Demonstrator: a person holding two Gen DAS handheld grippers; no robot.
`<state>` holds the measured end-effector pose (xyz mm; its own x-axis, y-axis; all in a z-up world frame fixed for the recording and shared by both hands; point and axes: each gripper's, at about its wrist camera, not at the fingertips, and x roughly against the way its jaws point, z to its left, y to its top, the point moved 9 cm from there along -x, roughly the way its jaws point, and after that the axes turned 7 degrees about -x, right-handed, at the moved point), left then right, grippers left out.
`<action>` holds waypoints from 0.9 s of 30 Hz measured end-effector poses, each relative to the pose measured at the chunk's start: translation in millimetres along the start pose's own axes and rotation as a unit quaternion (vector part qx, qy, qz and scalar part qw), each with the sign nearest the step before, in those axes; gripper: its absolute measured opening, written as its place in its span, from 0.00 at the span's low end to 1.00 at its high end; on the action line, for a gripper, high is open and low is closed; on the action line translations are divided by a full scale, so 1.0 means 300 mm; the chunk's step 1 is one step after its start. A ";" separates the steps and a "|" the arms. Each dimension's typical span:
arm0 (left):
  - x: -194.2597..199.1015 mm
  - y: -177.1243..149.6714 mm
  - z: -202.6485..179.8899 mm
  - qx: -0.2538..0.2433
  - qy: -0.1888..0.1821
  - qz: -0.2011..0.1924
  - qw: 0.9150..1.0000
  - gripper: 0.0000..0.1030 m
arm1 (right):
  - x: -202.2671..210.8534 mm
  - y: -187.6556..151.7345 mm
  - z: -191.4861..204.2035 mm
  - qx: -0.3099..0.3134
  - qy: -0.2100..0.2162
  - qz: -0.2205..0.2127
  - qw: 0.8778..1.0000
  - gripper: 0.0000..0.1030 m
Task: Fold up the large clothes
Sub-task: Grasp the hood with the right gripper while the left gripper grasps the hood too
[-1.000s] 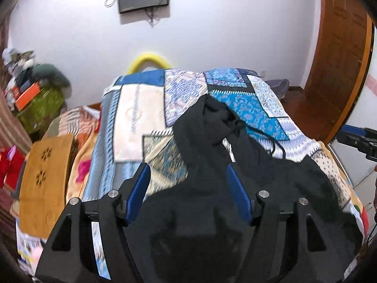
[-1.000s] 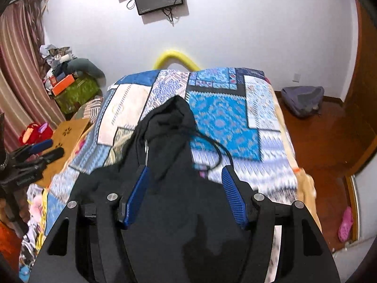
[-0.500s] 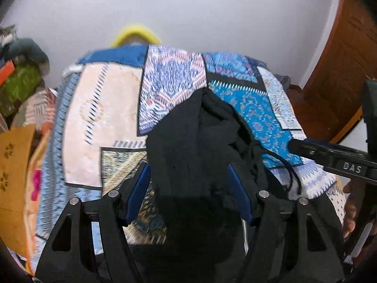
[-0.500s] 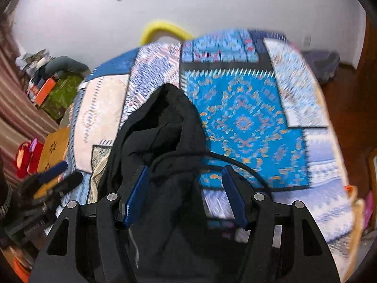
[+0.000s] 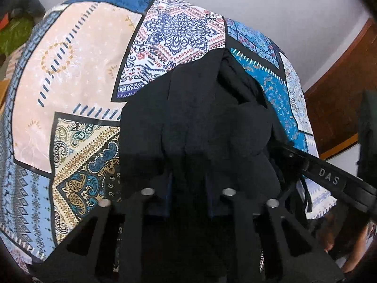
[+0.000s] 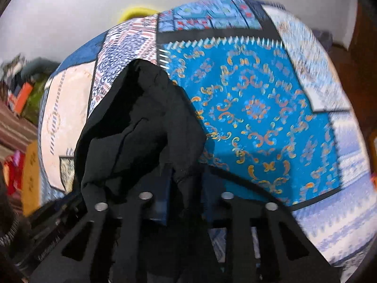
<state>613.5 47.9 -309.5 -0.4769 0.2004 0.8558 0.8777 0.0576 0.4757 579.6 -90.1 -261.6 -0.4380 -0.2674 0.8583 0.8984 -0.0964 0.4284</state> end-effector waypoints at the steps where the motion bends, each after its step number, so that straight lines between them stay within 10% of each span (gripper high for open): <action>1: 0.018 -0.003 0.000 -0.008 0.020 -0.001 1.000 0.10 | 0.019 0.000 0.002 0.014 -0.008 -0.007 1.000 0.15; 17: 0.603 -0.263 -0.206 -0.117 0.018 -0.064 0.991 0.08 | 0.591 -0.280 0.089 0.089 0.061 -0.083 0.991 0.11; 27: 0.654 -0.621 -0.214 -0.134 0.010 -0.022 0.991 0.10 | 0.665 -0.624 0.031 0.132 0.061 -0.064 0.987 0.15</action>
<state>353.5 13.7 -217.2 -0.5180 0.1836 0.8355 0.8133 -0.1968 0.5475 323.7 -116.5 -168.0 -0.5257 -0.3846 0.7588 0.7895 0.1114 0.6035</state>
